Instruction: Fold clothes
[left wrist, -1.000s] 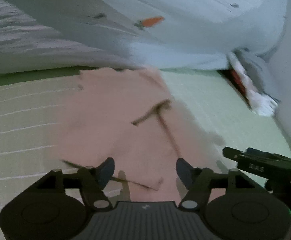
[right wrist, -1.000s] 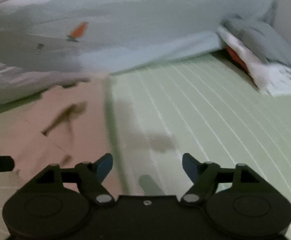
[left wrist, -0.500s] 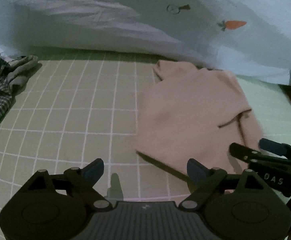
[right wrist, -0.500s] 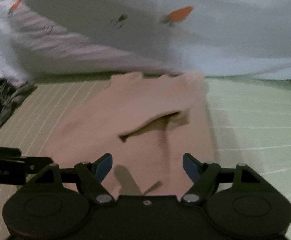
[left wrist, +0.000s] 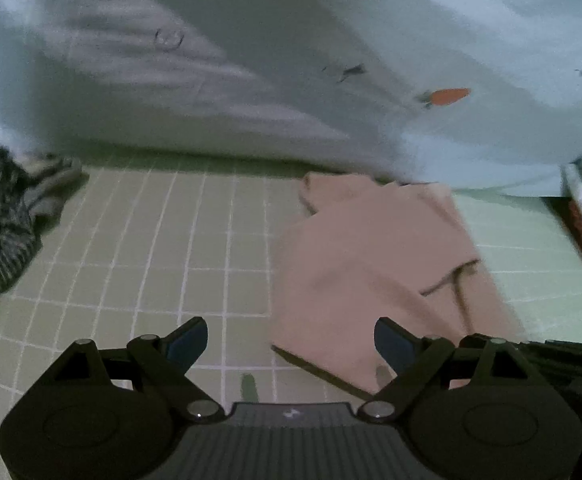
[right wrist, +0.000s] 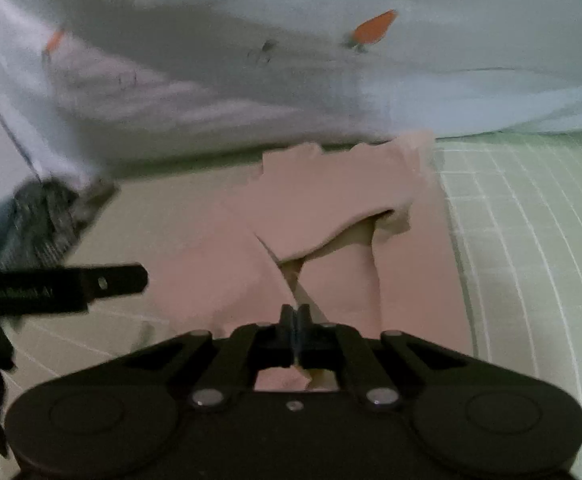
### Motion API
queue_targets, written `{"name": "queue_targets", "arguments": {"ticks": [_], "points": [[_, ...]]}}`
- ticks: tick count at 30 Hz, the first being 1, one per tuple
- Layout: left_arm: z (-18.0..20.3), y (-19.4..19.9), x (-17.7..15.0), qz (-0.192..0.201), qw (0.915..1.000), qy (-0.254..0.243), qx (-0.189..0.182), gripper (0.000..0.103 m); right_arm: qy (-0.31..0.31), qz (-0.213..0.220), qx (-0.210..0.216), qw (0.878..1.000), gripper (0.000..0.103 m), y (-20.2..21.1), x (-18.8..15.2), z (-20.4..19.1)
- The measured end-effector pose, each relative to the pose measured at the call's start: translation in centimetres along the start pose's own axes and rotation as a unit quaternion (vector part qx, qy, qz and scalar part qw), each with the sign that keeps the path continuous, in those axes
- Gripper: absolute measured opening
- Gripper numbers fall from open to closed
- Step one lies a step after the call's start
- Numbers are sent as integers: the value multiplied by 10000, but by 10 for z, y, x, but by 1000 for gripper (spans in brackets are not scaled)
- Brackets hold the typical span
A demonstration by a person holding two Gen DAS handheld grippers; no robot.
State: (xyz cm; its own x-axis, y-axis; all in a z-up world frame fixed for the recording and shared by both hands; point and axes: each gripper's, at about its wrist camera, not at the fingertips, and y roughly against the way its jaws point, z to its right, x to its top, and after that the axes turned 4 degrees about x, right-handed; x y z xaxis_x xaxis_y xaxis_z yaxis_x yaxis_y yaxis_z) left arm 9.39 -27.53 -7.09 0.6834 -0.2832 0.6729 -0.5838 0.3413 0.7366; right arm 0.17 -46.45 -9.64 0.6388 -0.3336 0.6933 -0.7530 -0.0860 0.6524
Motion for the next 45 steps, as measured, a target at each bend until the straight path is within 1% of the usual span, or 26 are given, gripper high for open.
{"name": "queue_targets", "arguments": {"ticks": [3, 7, 13, 21, 25, 27, 30, 31, 32, 35, 36, 37, 38, 39, 43, 45], "points": [[9, 21, -11, 106, 9999, -88, -31, 91, -141, 182, -45, 9997, 1, 30, -15, 4], [25, 41, -31, 26, 9996, -225, -148, 92, -542, 345, -181, 9978, 1, 70, -42, 16], [51, 68, -75, -214, 9980, -499, -327, 92, -1163, 246, -473, 9918, 1, 109, -86, 42], [70, 88, -114, -472, 9959, -686, -346, 92, -1658, 206, -632, 9839, 1, 141, -126, 59], [73, 92, -129, -590, 9951, -734, -306, 92, -1819, 145, -639, 9811, 1, 148, -139, 67], [73, 94, -133, -643, 9948, -742, -267, 92, -1786, 138, -629, 9818, 2, 147, -141, 67], [74, 95, -136, -671, 9950, -716, -197, 92, -1707, 111, -662, 9830, 9, 145, -143, 66], [74, 93, -138, -698, 9951, -681, -179, 92, -1693, 89, -678, 9832, 15, 144, -144, 66], [74, 92, -139, -732, 9951, -644, -164, 92, -1686, 67, -695, 9832, 18, 143, -144, 66], [77, 88, -141, -830, 9950, -543, -102, 92, -1667, 19, -771, 9830, 33, 144, -144, 73], [78, 87, -141, -862, 9949, -510, -78, 92, -1656, 30, -808, 9829, 46, 144, -142, 75], [80, 86, -141, -893, 9948, -478, -54, 92, -1641, 49, -849, 9828, 68, 145, -139, 78], [81, 85, -142, -927, 9947, -444, -29, 92, -1621, 48, -880, 9828, 78, 143, -137, 80], [83, 84, -142, -962, 9945, -409, -5, 92, -1596, 31, -904, 9830, 84, 141, -134, 82], [88, 82, -142, -1066, 9940, -241, 96, 92, -1437, -278, -877, 9853, 84, 124, -122, 82], [92, 77, -142, -1098, 9937, -188, 88, 92, -1257, -415, -724, 9885, 84, 115, -120, 79]]}}
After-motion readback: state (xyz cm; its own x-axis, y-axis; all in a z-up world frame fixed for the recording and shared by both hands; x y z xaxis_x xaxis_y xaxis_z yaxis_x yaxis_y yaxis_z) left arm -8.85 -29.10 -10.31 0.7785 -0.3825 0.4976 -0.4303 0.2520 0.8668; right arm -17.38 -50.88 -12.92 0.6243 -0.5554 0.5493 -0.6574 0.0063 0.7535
